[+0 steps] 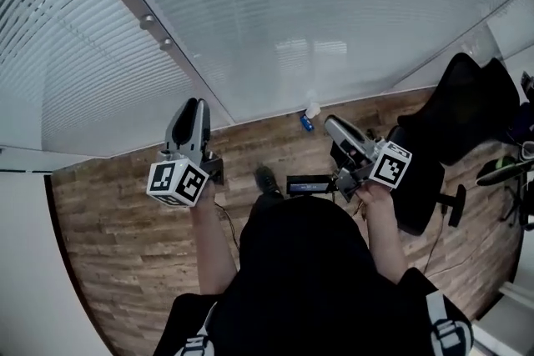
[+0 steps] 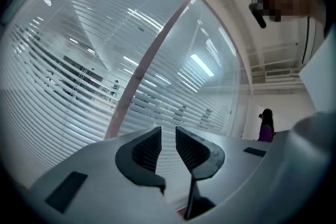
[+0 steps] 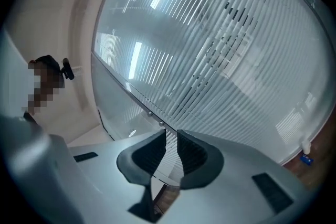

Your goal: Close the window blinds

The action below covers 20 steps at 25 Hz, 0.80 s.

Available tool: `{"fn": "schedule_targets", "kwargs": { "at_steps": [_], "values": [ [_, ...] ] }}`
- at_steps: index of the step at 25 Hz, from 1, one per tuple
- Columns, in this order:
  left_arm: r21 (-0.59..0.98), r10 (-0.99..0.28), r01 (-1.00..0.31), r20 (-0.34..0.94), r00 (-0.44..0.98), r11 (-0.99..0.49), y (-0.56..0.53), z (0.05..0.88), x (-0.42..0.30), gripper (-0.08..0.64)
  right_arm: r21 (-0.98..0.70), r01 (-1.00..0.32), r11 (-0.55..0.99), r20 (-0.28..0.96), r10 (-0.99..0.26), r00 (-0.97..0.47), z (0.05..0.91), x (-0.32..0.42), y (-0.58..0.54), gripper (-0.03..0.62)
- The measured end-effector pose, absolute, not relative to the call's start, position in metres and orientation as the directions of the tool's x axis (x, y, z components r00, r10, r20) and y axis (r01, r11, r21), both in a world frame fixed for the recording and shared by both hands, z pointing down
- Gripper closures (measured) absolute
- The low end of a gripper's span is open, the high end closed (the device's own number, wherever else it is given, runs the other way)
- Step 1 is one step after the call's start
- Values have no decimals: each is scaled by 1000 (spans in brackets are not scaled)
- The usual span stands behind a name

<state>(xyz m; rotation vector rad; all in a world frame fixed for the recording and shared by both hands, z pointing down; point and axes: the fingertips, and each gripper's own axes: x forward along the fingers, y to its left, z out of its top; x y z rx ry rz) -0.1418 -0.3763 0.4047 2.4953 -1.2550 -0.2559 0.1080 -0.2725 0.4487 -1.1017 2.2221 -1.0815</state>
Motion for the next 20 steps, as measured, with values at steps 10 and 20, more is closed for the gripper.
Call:
{"fn": "schedule_targets", "kwargs": {
  "at_steps": [10,20],
  "values": [
    [488,-716,-591,-105,690,-642,-210,393,-115,468,-843,-332,423,-155,-782,-603,469,130,-156,540],
    [466,-744,-608,-187,642,-643,-133,344,-149,466,-823,-288,490,-226,-747,-626,452,111,-104,540]
  ]
}}
